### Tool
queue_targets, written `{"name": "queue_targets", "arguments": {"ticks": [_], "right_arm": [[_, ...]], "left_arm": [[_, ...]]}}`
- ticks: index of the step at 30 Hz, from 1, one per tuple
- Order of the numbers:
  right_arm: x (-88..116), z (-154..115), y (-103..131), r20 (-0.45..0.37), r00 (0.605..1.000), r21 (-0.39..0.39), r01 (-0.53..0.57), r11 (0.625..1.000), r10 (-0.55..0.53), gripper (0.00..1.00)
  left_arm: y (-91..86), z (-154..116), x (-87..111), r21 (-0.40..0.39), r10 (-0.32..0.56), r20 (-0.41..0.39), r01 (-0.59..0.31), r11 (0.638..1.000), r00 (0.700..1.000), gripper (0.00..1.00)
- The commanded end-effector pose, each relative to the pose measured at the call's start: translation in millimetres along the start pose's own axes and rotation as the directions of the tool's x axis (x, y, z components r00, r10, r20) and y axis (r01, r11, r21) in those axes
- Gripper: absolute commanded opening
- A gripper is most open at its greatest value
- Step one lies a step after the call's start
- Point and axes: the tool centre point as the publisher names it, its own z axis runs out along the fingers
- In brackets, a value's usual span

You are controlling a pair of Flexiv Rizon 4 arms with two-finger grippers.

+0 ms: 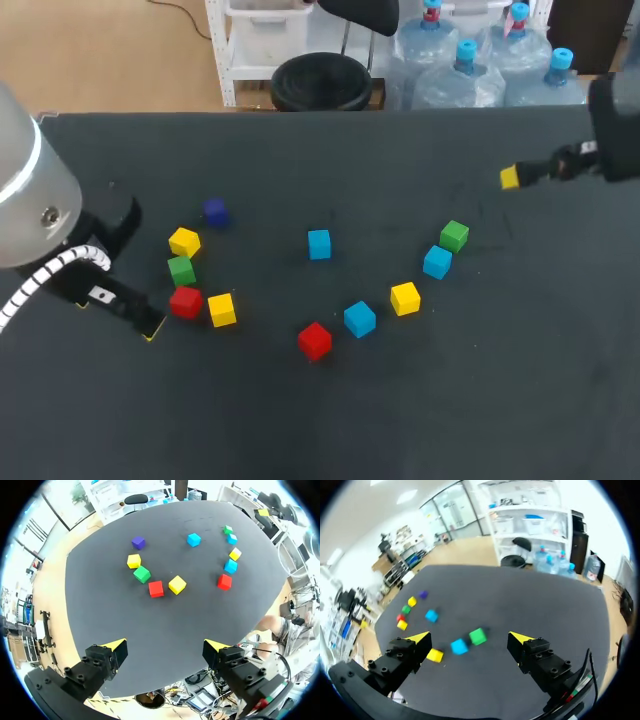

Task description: Place the blue cubes, place green cubes on the blue cubes, place the yellow cubes on the green cubes, then place the red cubes on the yellow cubes, and place purple cube on the red cubes.

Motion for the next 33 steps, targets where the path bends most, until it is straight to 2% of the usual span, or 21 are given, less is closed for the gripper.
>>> {"name": "queue_targets", "arguments": {"ticks": [1,7,10,12,32,33], "right_arm": [[-1,17,10,-0.054,0.998,-0.172,0.025,0.985,-0.034,1.0],[19,49,45,-0.157,0.979,-0.294,0.079,0.952,-0.13,1.0],[29,59,56,-0.192,0.967,-0.316,0.101,0.943,-0.168,1.0],[30,60,55,-0.208,0.964,-0.313,0.097,0.945,-0.168,1.0],[30,60,55,-0.208,0.964,-0.313,0.097,0.945,-0.168,1.0],[26,66,71,-0.196,0.935,-0.375,0.206,0.904,-0.294,1.0]], "left_arm": [[0.8,1,-0.4,0.003,0.002,0.0,-0.002,1.0,1.0,1.0],[0.8,1,-0.4,0.003,0.002,0.0,-0.002,1.0,1.0,1.0],[0.8,1,-0.4,0.003,0.002,0.0,-0.002,1.0,1.0,1.0],[0.8,1,-0.4,0.003,0.002,0.0,-0.002,1.0,1.0,1.0],[0.8,1,-0.4,0.003,0.002,0.0,-0.002,1.0,1.0,1.0],[0.8,1,-0.4,0.003,0.002,0.0,-0.002,1.0,1.0,1.0]]}}
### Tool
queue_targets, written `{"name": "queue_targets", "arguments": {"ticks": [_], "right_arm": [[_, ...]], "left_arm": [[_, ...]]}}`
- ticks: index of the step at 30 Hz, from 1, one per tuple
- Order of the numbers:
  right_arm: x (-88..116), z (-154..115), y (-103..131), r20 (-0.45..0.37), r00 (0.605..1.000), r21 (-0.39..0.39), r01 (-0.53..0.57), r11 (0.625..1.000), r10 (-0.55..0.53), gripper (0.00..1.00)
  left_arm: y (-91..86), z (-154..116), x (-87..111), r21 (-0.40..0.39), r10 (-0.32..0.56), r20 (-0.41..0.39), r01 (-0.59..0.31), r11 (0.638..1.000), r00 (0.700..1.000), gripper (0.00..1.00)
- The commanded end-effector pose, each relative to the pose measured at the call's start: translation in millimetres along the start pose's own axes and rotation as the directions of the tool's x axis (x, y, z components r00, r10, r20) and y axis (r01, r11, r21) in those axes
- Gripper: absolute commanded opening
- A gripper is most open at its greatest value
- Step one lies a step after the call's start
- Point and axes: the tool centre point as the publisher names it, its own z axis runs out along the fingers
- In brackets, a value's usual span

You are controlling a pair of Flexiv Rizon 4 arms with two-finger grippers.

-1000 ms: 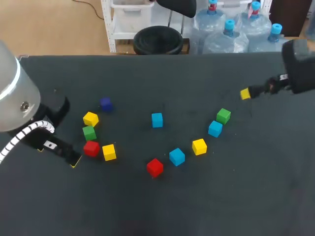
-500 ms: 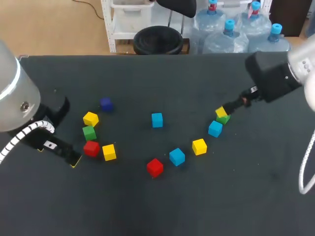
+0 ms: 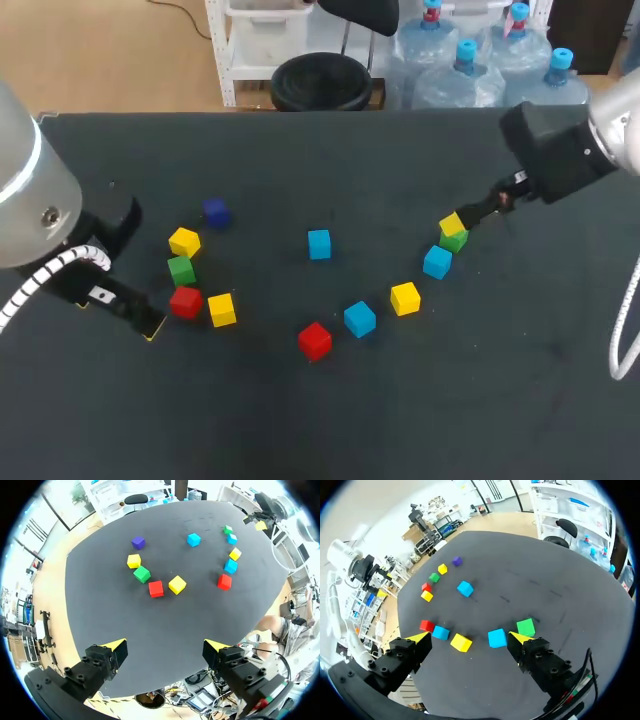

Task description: Place the blue cubes, place green cubes on the blue cubes, place the yellow cubes on the green cubes, then place the red cubes on the yellow cubes, and place purple cube on the red cubes.

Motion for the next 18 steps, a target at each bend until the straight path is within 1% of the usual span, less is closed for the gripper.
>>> {"name": "queue_targets", "arguments": {"ticks": [1,2,3,4,6,7,10,11,12,13,14,16,17,18], "right_arm": [[-18,21,25,-0.082,0.967,-0.091,0.233,0.968,-0.241,1.0],[-23,31,36,-0.141,0.932,-0.094,0.322,0.942,-0.332,1.0],[-28,42,50,-0.174,0.888,-0.121,0.41,0.904,-0.426,1.0],[-32,50,59,-0.186,0.843,-0.171,0.479,0.861,-0.505,1.0],[-34,65,82,-0.214,0.753,-0.224,0.582,0.782,-0.622,1.0],[-35,72,90,-0.234,0.714,-0.249,0.612,0.751,-0.66,1.0],[-29,85,107,-0.265,0.569,-0.33,0.705,0.627,-0.779,1.0],[-26,88,110,-0.272,0.529,-0.355,0.721,0.595,-0.804,1.0],[-23,90,110,-0.273,0.499,-0.379,0.73,0.569,-0.822,1.0],[-20,92,111,-0.265,0.46,-0.412,0.741,0.531,-0.847,1.0],[-16,91,112,-0.249,0.436,-0.436,0.747,0.502,-0.865,1.0],[-10,89,109,-0.243,0.396,-0.484,0.742,0.464,-0.886,1.0],[-7,88,107,-0.257,0.388,-0.494,0.735,0.465,-0.885,1.0],[-4,86,104,-0.266,0.39,-0.497,0.728,0.472,-0.882,1.0]], "left_arm": [[0.7,1,-0.4,0.003,0.002,0.0,-0.002,1.0,1.0,1.0],[0.7,1,-0.4,0.003,0.002,0.0,-0.002,1.0,1.0,1.0],[0.7,1,-0.4,0.003,0.002,0.0,-0.002,1.0,1.0,1.0],[0.7,1,-0.4,0.003,0.002,0.0,-0.002,1.0,1.0,1.0],[0.7,1,-0.4,0.003,0.002,0.0,-0.002,1.0,1.0,1.0],[0.7,1,-0.4,0.003,0.002,0.0,-0.002,1.0,1.0,1.0],[0.7,1,-0.4,0.003,0.002,0.0,-0.002,1.0,1.0,1.0],[0.7,1,-0.4,0.003,0.002,0.0,-0.002,1.0,1.0,1.0],[0.7,1,-0.4,0.003,0.002,0.0,-0.002,1.0,1.0,1.0],[0.7,1,-0.4,0.003,0.002,0.0,-0.002,1.0,1.0,1.0],[0.7,1,-0.4,0.003,0.002,0.0,-0.002,1.0,1.0,1.0],[0.7,1,-0.4,0.003,0.002,0.0,-0.002,1.0,1.0,1.0],[0.7,1,-0.4,0.003,0.002,0.0,-0.002,1.0,1.0,1.0],[0.7,1,-0.4,0.003,0.002,0.0,-0.002,1.0,1.0,1.0]]}}
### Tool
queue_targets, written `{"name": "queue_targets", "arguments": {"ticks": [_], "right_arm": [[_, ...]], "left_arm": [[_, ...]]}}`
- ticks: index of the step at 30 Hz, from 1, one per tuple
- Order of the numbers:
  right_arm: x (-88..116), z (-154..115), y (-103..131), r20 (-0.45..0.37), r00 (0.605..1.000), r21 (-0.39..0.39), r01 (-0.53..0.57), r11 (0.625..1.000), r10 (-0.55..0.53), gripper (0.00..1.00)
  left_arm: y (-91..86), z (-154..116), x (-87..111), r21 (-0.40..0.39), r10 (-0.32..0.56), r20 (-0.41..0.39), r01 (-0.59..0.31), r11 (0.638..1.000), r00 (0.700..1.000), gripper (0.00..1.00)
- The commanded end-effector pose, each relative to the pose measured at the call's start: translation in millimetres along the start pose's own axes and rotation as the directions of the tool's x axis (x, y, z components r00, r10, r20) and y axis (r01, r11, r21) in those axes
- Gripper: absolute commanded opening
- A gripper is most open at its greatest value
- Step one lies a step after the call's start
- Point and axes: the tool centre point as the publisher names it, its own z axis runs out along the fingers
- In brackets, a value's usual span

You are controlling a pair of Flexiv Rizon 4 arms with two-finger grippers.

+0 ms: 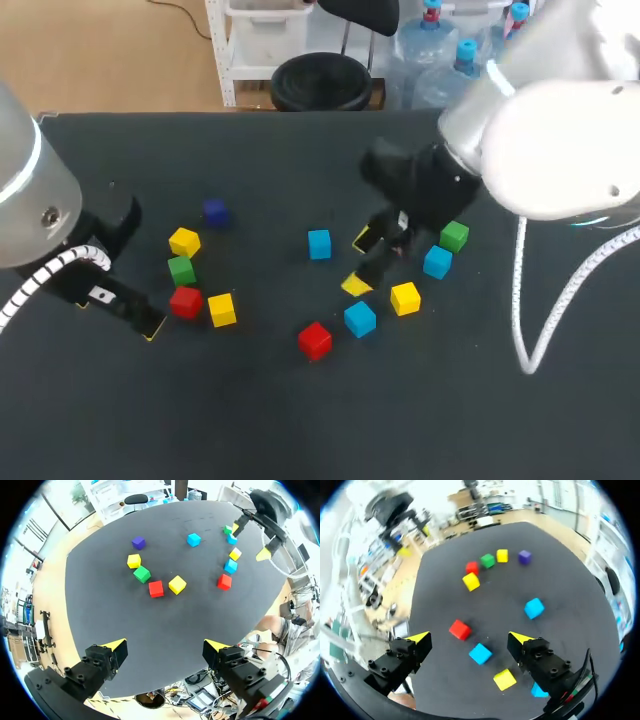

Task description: Place the blue cubes, place green cubes on the blue cubes, place the yellow cubes on the green cubes, then place the red cubes on the yellow cubes, and place purple cube on the red cubes.

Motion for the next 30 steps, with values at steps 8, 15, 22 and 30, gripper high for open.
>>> {"name": "queue_targets", "arguments": {"ticks": [8,15,22,30], "right_arm": [[11,-10,-12,-0.19,0.842,-0.267,0.451,0.852,-0.506,1.0],[11,-10,-12,-0.19,0.842,-0.267,0.451,0.852,-0.506,1.0],[-1,0,3,-0.267,0.675,-0.311,0.615,0.725,-0.688,1.0],[27,31,1,-0.35,0.598,-0.404,0.598,0.692,-0.721,1.0]], "left_arm": [[0.8,1,-0.4,0.003,0.002,0.0,-0.002,1.0,1.0,1.0],[0.8,1,-0.4,0.003,0.002,0.0,-0.002,1.0,1.0,1.0],[0.8,1,-0.4,0.003,0.002,0.0,-0.002,1.0,1.0,1.0],[0.8,1,-0.4,0.003,0.002,0.0,-0.002,1.0,1.0,1.0]]}}
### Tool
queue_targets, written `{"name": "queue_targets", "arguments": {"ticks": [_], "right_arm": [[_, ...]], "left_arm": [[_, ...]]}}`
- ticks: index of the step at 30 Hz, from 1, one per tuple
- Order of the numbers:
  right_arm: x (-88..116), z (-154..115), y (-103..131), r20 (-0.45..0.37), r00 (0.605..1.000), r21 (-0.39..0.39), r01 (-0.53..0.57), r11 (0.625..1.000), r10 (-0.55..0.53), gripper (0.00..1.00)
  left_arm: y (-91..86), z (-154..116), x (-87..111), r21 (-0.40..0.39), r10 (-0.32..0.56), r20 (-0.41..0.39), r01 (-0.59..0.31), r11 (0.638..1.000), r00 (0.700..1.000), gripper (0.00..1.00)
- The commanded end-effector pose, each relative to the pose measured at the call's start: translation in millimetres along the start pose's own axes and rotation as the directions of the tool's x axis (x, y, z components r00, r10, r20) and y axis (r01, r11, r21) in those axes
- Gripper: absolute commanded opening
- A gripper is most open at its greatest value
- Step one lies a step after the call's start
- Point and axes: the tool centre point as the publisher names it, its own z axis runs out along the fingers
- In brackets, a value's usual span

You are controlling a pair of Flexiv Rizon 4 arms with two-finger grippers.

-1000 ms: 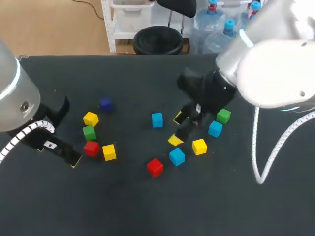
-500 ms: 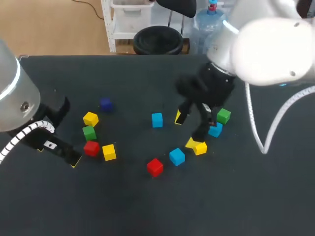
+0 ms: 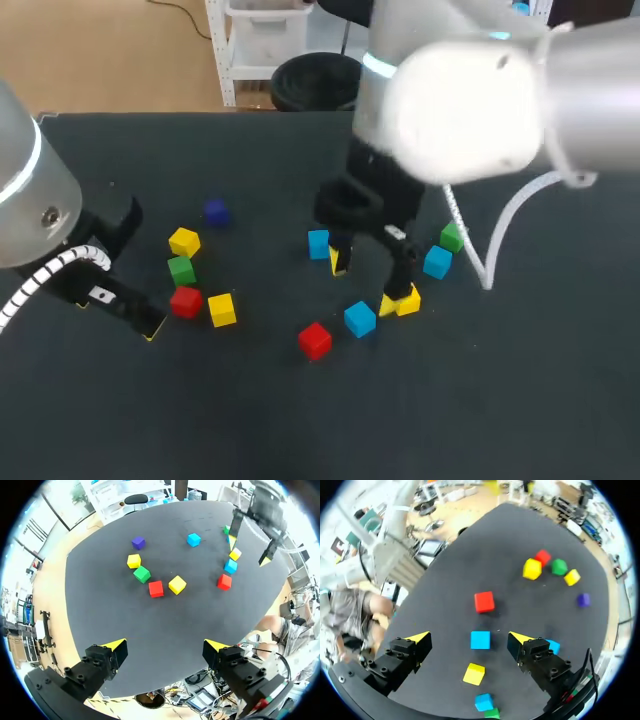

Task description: Place the blue cubes, place green cubes on the blue cubes, place the yellow cubes on the green cubes, then place the red cubes on the yellow cubes, and place purple cube on the red cubes.

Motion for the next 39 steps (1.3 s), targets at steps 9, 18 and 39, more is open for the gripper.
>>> {"name": "queue_targets", "arguments": {"ticks": [9,18,39], "right_arm": [[7,21,29,-0.114,0.981,-0.018,-0.161,0.987,0.158,1.0],[13,30,33,-0.147,0.988,-0.048,-0.056,0.997,0.049,1.0],[11,39,5,-0.193,0.981,-0.089,-0.054,0.995,0.036,1.0]], "left_arm": [[0.8,1,-0.4,0.003,0.002,0.0,-0.002,1.0,1.0,1.0],[0.8,1,-0.4,0.003,0.002,0.0,-0.002,1.0,1.0,1.0],[0.8,1,-0.4,0.003,0.002,0.0,-0.002,1.0,1.0,1.0]]}}
